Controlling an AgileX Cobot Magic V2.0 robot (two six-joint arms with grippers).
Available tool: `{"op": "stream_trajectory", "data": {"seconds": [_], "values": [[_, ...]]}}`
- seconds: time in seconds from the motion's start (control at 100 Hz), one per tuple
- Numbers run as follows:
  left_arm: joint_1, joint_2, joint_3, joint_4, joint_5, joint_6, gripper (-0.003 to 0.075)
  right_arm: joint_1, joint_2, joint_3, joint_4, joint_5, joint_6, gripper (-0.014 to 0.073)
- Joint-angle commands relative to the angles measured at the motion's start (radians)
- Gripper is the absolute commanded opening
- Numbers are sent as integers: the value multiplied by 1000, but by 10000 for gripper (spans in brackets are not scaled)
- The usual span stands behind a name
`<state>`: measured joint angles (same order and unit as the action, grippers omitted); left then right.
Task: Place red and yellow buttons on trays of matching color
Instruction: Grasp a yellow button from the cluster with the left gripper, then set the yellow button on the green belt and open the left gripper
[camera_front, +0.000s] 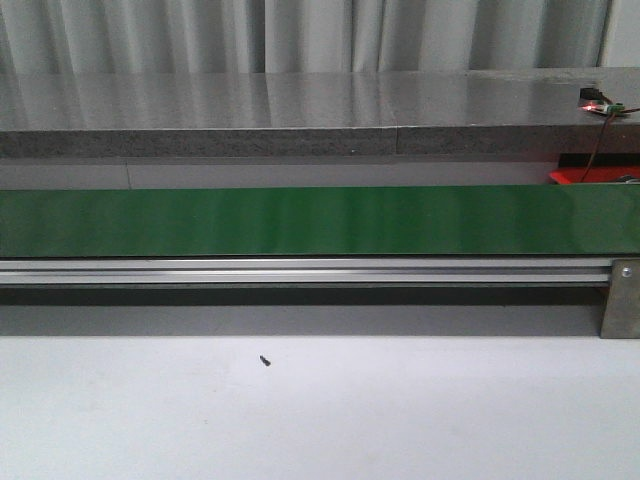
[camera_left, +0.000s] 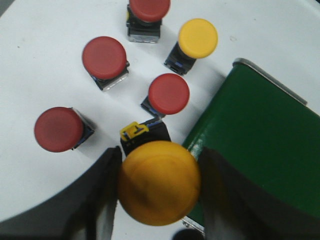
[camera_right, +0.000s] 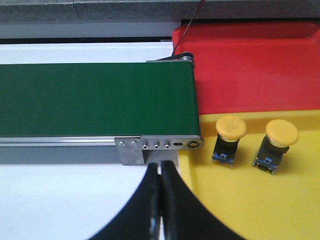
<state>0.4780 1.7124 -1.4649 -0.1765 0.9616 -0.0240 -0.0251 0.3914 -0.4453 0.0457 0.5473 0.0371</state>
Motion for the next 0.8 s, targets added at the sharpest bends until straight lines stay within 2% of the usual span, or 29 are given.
{"op": "stream_trajectory", "data": {"seconds": [0.0,0.22,0.59,0.69,0.79], "values": [[-38,-51,-35,-22,-3,15,190,0,5,-25,-9,-73,-11,-68],[-114,-43,-35,-22,-39,17,190,0,5,-25,-9,-73,-11,-68],[-158,-1,-33,-22,-34,24,196,0,5,-25,-9,-73,-11,-68],[-159,-1,-33,-22,-15,37,241,0,5,-25,-9,-73,-11,-68],[-159,-1,-33,-22,-1,63,342,0,5,-25,-9,-73,-11,-68]]}}
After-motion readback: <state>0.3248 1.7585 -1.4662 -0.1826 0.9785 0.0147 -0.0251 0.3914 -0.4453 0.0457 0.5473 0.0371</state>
